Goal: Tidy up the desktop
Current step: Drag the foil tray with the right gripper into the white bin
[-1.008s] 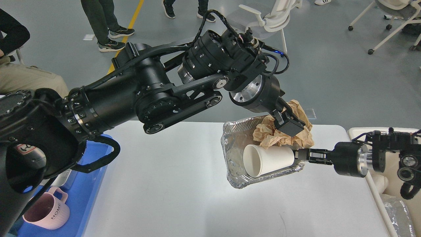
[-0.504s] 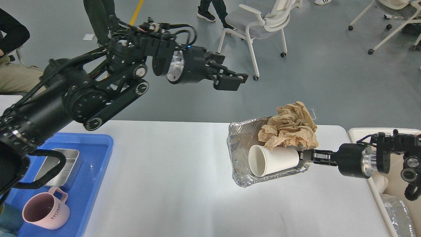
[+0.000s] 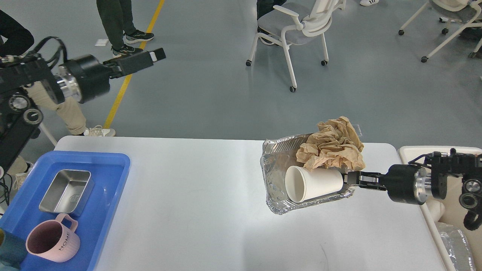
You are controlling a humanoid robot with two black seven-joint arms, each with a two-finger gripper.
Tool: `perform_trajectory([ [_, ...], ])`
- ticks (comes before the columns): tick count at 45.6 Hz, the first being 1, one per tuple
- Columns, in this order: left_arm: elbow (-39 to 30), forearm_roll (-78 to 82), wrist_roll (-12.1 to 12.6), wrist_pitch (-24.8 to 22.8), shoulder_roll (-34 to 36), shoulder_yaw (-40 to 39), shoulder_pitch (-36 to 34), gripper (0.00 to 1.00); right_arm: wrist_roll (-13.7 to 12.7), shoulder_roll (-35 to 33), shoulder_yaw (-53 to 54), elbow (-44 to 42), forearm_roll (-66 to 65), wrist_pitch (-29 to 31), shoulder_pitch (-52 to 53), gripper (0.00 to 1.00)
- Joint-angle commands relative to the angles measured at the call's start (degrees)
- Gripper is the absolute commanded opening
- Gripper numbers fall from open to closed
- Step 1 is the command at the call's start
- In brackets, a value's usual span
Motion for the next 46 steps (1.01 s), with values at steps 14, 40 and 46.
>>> perform_trajectory([
  [14,1.22,-41.64,0.44,-0.26,5.92,-13.7,23.4,0.97,0.0,-1.22,0.0,-0.05,0.0,0.0,-0.82,0.0],
  [40,3.77,-73.82,-0.62,-0.52,-4.0,-15.72,35.63,0.97,0.0,-3.95,0.71,-0.05,0.53,-0.44,-1.69,0.0],
  [46,3.77,-76.9,-0.36,-0.52,-7.43,-15.46,36.95,0.97,0.0,-4.74,0.71,-0.05,1.76,-0.44,-2.13,0.0],
])
